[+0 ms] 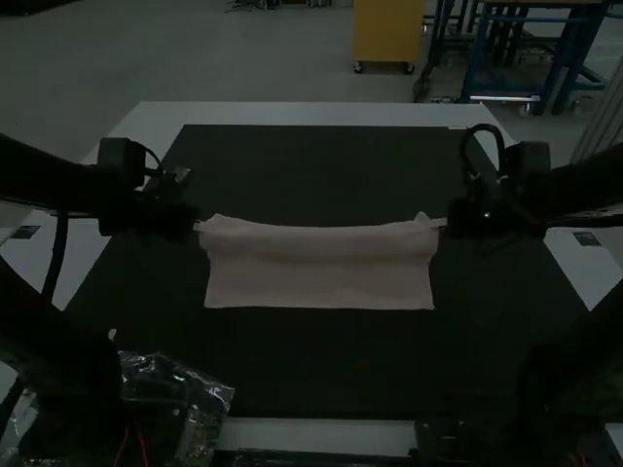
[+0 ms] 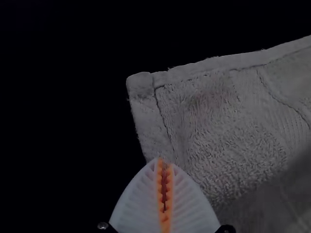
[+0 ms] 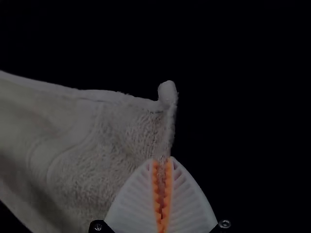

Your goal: Fold the towel.

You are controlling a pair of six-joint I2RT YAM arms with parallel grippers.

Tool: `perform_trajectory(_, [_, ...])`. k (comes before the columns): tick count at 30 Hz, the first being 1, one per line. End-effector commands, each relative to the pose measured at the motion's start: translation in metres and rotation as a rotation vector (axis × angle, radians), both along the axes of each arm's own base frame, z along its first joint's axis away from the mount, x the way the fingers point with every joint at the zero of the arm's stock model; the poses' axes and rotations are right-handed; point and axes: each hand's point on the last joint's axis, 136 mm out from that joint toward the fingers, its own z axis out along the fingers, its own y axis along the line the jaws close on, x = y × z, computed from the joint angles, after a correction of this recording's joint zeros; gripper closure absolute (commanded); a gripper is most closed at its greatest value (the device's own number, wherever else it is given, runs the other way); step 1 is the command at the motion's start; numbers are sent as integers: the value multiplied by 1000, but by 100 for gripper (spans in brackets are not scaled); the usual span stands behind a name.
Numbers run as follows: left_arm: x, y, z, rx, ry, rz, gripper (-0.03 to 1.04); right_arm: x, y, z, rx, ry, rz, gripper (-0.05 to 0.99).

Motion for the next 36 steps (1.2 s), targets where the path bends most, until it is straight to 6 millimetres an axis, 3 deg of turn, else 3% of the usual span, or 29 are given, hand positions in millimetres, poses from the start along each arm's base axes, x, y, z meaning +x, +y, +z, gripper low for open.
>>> perform_trajectory(1, [-5, 10, -3, 65, -6, 4, 98, -7, -2, 4, -13, -15, 12, 96])
perform_trajectory(7, [-19, 10, -16, 83, 52, -9, 98, -27, -2, -10, -27, 42, 32, 96])
perform_trajectory(21, [-45, 0, -17, 118, 73, -51, 98, -70, -3, -50, -48, 153, 42, 96])
perform_trajectory(29, [-52, -10, -23, 151, 82, -95, 98, -72, -11, -62, -93, 144, 23, 96])
perform_trajectory(33, [-68, -25, -36, 204, 110, -193, 98, -69, -15, -65, -123, 128, 3, 95])
perform_trajectory(36, [-78, -31, -45, 226, 128, -235, 90, -69, -19, -68, -145, 128, -10, 74])
